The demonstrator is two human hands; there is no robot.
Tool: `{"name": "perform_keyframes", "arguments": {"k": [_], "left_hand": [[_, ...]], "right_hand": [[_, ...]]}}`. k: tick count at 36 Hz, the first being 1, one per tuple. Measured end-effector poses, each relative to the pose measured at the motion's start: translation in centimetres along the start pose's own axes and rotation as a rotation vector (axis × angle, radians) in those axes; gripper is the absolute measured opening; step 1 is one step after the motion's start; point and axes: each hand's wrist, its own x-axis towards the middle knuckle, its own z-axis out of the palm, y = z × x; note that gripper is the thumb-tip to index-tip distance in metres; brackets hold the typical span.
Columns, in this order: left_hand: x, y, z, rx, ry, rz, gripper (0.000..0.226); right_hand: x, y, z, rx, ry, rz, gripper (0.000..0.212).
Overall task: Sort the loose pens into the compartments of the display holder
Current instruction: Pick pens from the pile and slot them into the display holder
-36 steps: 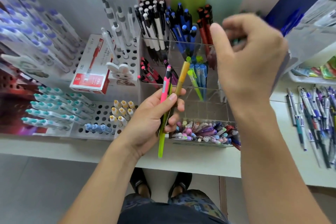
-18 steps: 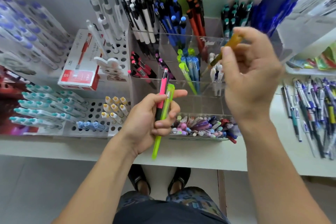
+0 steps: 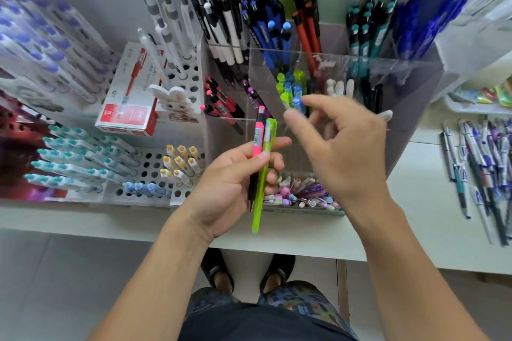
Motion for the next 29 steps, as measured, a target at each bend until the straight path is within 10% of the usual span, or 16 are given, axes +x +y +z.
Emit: {"name": "perform_keyframes", "arguments": {"k": [5, 12, 18, 29], "left_hand": [[0.0, 0.1, 0.9, 0.102, -0.073, -0.008, 0.022], [0.4, -0.2, 1.1, 0.137, -0.086, -0.006, 0.025], [0.2, 0.1, 0.6, 0.082, -0.023, -0.075, 0.036], [-0.4, -0.3, 0.0, 0.013, 0.038, -0.134, 0.027]], "right_hand": [[-0.9, -1.3, -0.4, 0.48, -0.164, 0.356, 0.05], [-0.5, -1.0, -1.7, 0.676, -0.137, 0.39, 0.037], [0.8, -0.2, -4.2, 0.564, 0.36, 0.036, 0.02], [1.7, 0.2, -3.2, 0.338, 0.483, -0.26, 0.016]]}}
